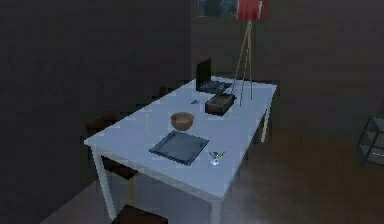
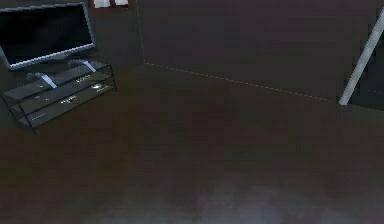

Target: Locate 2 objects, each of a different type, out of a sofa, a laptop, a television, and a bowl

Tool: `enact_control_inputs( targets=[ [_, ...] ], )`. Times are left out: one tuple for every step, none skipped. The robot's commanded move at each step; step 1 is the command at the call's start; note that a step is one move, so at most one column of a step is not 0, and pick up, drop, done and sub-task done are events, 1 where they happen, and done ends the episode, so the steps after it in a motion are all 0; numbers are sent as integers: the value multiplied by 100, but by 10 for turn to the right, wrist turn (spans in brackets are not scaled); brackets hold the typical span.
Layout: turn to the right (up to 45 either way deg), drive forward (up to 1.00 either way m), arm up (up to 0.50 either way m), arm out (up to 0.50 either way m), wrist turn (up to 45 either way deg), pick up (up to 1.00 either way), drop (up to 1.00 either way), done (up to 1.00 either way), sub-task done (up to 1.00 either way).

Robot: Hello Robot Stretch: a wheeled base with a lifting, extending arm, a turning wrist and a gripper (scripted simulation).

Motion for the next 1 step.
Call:
enact_control_inputs(
  targets=[
    [0,0,0,0,0,0,0,100,0]
  ],
)
